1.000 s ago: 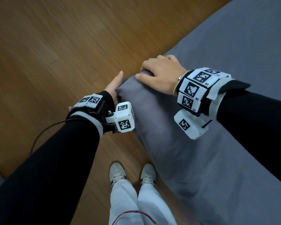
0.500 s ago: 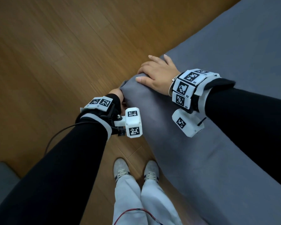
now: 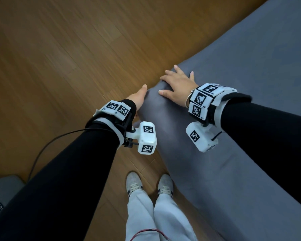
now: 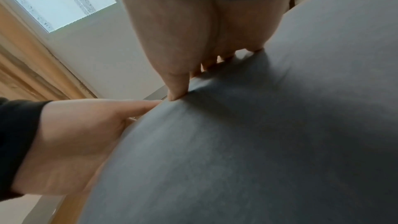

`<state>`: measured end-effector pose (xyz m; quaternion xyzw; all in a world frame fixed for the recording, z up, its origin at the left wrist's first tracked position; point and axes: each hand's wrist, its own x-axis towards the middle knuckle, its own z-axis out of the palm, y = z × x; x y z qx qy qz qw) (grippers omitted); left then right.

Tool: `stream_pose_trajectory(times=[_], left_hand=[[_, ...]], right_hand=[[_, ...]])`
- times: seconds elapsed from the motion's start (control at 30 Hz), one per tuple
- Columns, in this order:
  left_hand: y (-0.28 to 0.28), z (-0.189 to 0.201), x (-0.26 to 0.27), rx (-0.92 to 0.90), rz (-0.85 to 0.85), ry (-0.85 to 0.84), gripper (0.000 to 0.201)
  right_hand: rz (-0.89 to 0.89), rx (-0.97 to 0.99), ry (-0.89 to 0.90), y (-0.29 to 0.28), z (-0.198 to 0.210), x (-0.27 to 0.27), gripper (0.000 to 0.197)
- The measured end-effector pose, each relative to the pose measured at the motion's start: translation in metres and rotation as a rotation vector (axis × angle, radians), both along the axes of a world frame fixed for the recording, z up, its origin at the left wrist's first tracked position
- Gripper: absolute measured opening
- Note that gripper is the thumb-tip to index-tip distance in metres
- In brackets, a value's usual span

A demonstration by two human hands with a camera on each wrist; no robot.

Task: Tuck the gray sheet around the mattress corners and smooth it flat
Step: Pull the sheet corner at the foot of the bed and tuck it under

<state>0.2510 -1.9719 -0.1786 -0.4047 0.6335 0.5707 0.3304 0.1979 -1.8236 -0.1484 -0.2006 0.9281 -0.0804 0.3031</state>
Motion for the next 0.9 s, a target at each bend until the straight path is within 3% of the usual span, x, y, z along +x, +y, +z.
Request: stream_pose_trajectory(times=[0.1, 0.3, 0.53, 0.77, 0.9], left_hand=[[-0.001, 0.0, -0.002, -0.032, -0.027, -0.014, 0.083], [-0.015, 0.021, -0.023, -0.053, -0.019, 0.107, 0.046], [-0.051, 0.043, -0.083, 0.028, -0.153, 0.098, 0.038], [-0.118, 0.128, -0.192, -0.013, -0.296, 0.149, 0.037], [-0.121, 0.184, -0.262, -0.05, -0.395, 0.177, 0.035]], right_hand=[[-0.017, -0.003, -0.012, -0.001, 0.003, 0.0, 0.052], [-0.176, -0.027, 0.042, -0.009, 0.02, -0.013, 0.028], [-0.309, 0.031, 0.018, -0.04, 0.048, -0.061, 0.024], [-0.51, -0.016, 0.021, -0.103, 0.117, -0.145, 0.027], [-0.603, -0.109, 0.039, -0.114, 0.156, -0.193, 0.026]])
